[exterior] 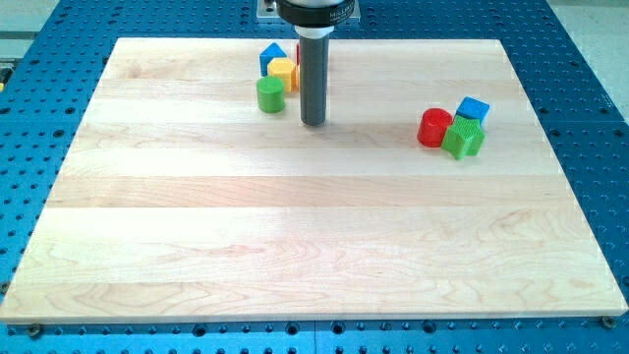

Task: Move the cube into the green star

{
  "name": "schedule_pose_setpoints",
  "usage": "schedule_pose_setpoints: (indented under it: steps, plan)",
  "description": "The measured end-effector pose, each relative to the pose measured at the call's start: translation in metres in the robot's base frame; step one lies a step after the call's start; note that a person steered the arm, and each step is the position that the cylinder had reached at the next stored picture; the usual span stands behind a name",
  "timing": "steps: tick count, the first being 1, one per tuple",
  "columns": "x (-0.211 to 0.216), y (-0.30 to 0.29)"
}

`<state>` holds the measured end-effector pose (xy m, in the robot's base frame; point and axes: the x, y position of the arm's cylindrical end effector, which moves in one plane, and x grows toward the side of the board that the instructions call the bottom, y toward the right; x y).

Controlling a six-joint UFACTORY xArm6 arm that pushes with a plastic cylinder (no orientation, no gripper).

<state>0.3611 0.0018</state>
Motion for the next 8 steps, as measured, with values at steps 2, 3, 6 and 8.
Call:
schedule_pose_setpoints:
  steps: [2, 3, 6, 8]
  plan:
    - [0.005, 0.001]
    - [0.008, 0.018]
    - [-0.055, 0.197]
    - [-0.012, 0.184]
